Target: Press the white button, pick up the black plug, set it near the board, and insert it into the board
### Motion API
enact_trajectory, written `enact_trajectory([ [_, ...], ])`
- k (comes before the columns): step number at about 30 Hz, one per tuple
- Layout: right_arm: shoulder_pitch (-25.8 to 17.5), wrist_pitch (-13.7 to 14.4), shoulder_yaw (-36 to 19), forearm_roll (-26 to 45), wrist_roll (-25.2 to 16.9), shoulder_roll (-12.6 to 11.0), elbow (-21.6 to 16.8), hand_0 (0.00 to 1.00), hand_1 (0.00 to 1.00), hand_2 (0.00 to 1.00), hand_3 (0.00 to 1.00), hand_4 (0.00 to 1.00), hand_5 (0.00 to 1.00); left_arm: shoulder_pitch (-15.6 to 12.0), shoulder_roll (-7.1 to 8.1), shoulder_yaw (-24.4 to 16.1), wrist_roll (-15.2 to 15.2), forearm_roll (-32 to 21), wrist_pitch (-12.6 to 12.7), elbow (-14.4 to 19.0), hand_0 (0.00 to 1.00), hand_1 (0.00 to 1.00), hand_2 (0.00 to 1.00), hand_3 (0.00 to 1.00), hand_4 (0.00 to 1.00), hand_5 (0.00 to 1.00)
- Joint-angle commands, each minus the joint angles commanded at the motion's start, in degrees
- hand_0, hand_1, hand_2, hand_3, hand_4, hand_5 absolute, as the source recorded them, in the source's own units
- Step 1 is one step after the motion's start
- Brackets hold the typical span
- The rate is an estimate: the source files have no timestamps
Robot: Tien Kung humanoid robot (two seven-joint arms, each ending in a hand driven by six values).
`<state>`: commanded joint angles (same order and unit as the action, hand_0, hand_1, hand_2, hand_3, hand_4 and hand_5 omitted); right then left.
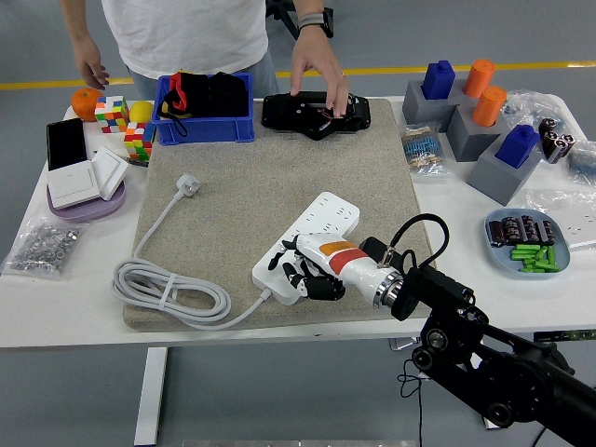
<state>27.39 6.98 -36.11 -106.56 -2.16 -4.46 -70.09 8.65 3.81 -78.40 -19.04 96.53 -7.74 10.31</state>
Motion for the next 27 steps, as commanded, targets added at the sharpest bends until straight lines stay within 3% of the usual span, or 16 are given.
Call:
enact_trajectory([
  [11,0.99,1.15,1.02,-2.01,-0.38,0.89,5.01,0.002,0.002,0.055,0.564,0.377,0.002,-0.31,0.28,-0.11,-0.03,0.55,-0.1,0.0,0.69,0.665,0.641,0.645,0.559,0.169],
  [27,1.44,1.64,2.79,-2.33,-0.54,1.25,6.9,0.002,0.002,0.054,0.564,0.368,0.002,-0.46,0.04,-0.15,-0.01,0.57,-0.13,0.0,0.69,0.665,0.641,0.646,0.559,0.17],
])
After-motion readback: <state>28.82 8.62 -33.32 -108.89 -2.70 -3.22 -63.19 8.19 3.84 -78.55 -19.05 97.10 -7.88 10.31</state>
